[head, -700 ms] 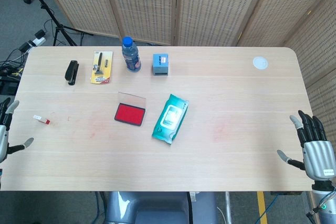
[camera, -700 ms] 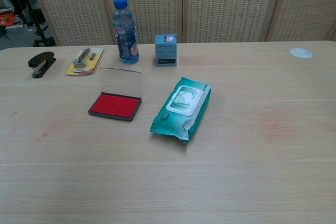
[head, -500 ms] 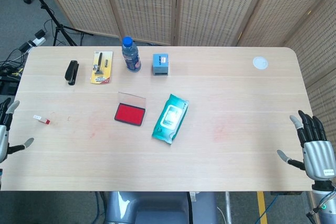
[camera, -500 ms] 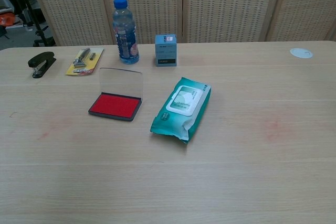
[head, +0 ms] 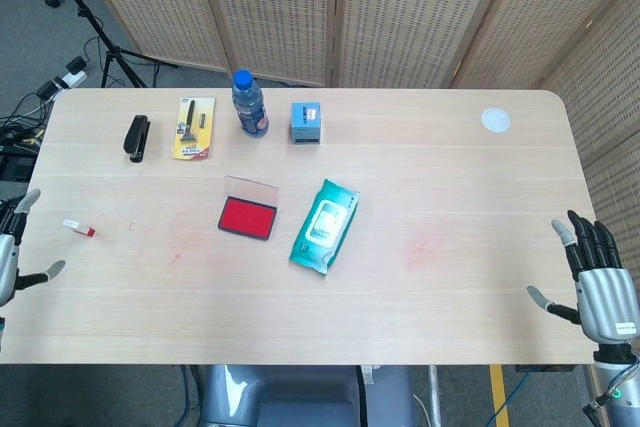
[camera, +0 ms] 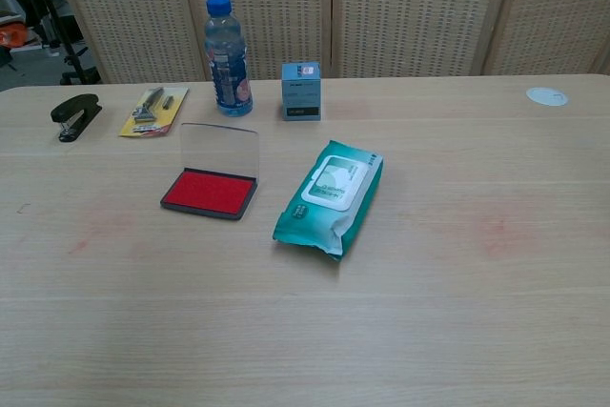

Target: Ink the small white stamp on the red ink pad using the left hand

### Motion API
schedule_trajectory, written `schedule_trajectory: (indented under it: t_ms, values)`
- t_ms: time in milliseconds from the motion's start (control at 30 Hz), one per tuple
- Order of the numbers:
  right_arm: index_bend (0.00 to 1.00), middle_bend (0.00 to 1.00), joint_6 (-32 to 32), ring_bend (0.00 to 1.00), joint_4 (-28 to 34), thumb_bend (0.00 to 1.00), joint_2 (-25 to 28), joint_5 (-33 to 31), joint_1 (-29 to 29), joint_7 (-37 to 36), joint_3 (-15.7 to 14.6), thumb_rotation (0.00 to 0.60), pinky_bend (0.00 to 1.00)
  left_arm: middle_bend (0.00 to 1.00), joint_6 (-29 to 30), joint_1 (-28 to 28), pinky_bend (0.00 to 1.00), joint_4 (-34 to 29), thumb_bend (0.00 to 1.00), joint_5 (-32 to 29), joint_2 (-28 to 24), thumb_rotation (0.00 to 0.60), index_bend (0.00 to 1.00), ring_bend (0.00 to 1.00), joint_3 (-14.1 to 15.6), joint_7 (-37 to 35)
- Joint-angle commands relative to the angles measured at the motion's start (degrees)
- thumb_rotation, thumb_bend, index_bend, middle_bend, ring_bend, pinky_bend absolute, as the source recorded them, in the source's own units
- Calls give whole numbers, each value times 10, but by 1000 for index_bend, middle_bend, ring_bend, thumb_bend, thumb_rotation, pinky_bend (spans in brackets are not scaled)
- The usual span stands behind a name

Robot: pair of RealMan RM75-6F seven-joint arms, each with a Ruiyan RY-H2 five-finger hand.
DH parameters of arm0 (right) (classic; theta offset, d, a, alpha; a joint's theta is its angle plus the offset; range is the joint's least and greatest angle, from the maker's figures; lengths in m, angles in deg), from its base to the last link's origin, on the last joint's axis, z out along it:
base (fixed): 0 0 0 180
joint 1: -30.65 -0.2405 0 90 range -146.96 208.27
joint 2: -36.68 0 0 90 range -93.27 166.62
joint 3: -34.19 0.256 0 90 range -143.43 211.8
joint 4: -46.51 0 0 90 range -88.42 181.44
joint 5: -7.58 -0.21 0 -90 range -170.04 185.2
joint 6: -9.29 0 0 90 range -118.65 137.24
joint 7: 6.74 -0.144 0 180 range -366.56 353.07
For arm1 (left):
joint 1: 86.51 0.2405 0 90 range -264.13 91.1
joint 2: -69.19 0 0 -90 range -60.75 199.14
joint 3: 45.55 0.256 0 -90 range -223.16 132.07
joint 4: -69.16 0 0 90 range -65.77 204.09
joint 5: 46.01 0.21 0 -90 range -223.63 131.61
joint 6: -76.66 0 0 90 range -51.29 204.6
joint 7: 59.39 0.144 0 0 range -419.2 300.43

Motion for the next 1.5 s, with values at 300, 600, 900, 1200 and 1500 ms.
schedule_trajectory:
  t_ms: [300,600,900,1200,1500]
  values:
    - [0,0,18,0,-8,19,-13,-13,-6,25,3,600,0,1000,-139,-78,1000,176,89,38,-10,600,110,1000,11,-155]
    - [0,0,30,0,-11,28,-31,-19,-8,63,-1,600,0,1000,-320,-155,1000,374,203,76,40,600,277,1000,66,-315]
    - [0,0,42,0,-16,28,-42,-30,-12,83,1,600,0,1000,-366,-189,1000,564,324,132,137,600,320,1000,121,-422]
    - [0,0,50,0,-23,28,-47,-42,-13,88,3,600,0,1000,-372,-207,1000,669,374,164,212,600,336,1000,155,-457]
    - [0,0,56,0,-31,28,-51,-52,-13,90,6,600,0,1000,-384,-214,1000,710,386,170,243,600,362,1000,169,-492]
